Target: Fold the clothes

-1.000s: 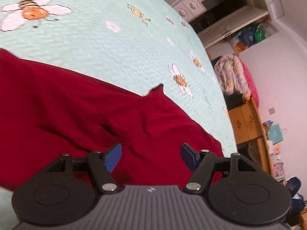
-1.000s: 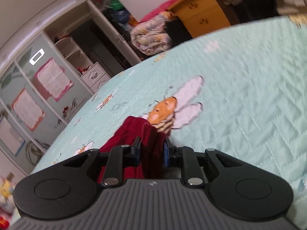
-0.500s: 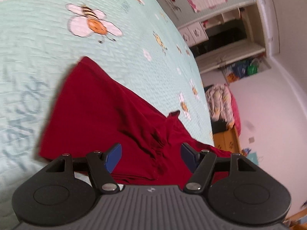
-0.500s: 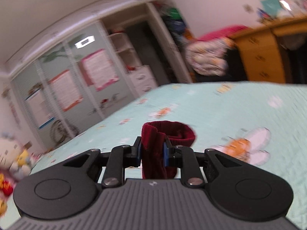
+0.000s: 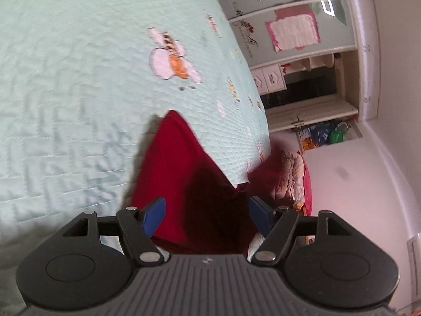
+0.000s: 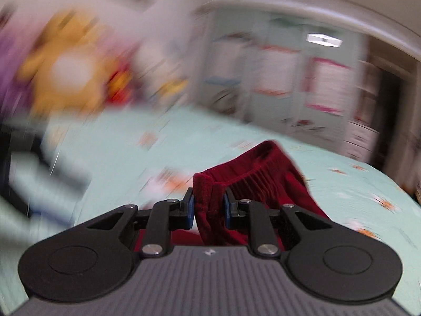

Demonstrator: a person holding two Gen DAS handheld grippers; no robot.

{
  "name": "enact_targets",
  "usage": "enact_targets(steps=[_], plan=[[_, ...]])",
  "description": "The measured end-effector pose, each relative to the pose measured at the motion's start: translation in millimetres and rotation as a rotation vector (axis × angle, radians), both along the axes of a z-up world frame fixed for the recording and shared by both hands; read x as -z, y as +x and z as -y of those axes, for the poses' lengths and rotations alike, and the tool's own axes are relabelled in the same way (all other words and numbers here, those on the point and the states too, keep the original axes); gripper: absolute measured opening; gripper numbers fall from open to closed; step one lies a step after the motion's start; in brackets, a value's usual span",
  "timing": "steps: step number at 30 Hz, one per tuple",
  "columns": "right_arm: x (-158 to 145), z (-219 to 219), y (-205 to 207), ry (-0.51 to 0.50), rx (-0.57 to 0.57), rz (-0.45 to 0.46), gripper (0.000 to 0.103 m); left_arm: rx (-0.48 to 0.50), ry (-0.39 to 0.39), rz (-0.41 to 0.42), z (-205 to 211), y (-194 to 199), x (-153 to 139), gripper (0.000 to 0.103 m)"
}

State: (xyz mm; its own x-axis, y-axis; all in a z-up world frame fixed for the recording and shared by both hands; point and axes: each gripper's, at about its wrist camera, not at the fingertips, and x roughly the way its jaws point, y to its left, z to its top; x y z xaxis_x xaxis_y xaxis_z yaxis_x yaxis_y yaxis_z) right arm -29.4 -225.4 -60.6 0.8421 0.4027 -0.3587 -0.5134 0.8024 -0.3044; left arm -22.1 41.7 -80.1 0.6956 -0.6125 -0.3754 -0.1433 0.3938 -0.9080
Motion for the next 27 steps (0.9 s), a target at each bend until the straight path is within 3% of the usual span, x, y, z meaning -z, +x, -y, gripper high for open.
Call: enact_targets(steps=[4,11,14,16,19,21,24,27], plan=[[51.8,-39.2,-4.8,-0.173,-0.034,-0.046,0.021,0.004,-0.025,-0.013,-10.6,-6.2,12.1,0.073],[39.5,-38.0,-10.6,-0.152,-0.031,-0.053,0.021,0.012,-0.071,-0.003,-21.8,-11.3,25.0,0.073],[24.6,-22.3,9.1,-0.014,-0.003,-0.142,0.021,0.017,-0.078,0.0,-25.2,-14.2,26.1,0.073],[0.7,-6.0,25.5,0.143,0.038,-0.202,0.021,0.011,-0.079,-0.001,-28.1,-16.0,26.8,0.073],[-39.7,12.5,34.7,0.31,0.089,-0.18,0.021,0.002,-0.082,-0.004,-32.6,-18.7,27.7,0.074],[-58.5,14.5,26.9,0.352,0.064,-0.127,0.021,-0.004,-0.083,-0.006,-35.6,-20.5,28.3,0.074],[-54.7,-8.4,8.9,0.272,-0.01,-0.08,0.021,-0.013,-0.085,-0.009,-40.1,-23.2,29.2,0.074],[-10.6,-40.0,-3.7,0.13,-0.071,-0.128,0.021,-0.022,-0.087,-0.012,-44.6,-25.9,30.1,0.075]])
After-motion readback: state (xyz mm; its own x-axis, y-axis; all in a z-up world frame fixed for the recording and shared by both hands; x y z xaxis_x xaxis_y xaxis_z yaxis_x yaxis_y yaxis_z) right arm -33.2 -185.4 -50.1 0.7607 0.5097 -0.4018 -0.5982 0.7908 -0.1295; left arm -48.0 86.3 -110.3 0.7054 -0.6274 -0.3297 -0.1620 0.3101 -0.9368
